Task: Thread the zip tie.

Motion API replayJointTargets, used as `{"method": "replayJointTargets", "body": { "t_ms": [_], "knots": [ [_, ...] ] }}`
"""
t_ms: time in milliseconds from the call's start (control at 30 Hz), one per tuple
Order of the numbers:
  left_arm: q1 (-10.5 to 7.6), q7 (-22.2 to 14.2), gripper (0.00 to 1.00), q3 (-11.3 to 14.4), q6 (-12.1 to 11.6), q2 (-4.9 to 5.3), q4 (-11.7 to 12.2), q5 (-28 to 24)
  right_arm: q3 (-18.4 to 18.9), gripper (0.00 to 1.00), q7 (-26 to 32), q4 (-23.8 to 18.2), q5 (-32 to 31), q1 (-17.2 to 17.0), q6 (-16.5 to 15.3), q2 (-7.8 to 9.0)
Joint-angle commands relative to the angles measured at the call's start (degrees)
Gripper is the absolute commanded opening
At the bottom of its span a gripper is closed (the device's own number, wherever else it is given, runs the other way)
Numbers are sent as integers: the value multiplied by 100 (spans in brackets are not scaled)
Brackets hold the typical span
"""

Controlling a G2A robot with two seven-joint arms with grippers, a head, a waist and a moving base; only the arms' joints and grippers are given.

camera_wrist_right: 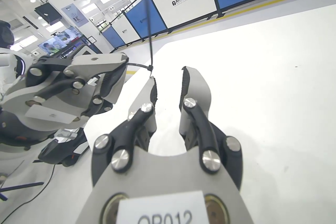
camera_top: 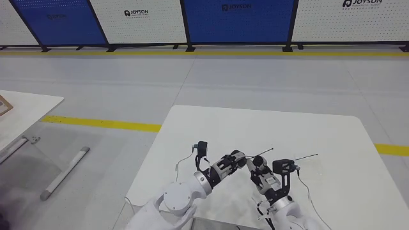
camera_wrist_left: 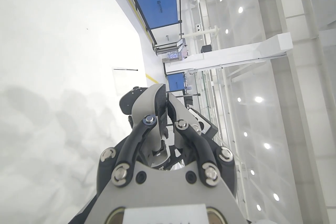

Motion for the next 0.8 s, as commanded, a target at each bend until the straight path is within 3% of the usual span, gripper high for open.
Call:
{"method": "replayJointTargets", "body": {
  "t_ms": [0,133,600,767],
  "knots": [
    [3,1,0,5,-5,-1,0,19,1,27,-12,-4,-1,-1,0,0],
    [6,16,0,11,-2,-4,4,44,-4,25,6,-6,-35,3,4,2],
    [-2,61,0,15,5,-19,16,52,-35,32,7,-20,-98,6,0,2],
    [-4,28,0,20,25,-19,20,93,-14,26,-76,-43,-125,-17,-47,8]
  ]
}}
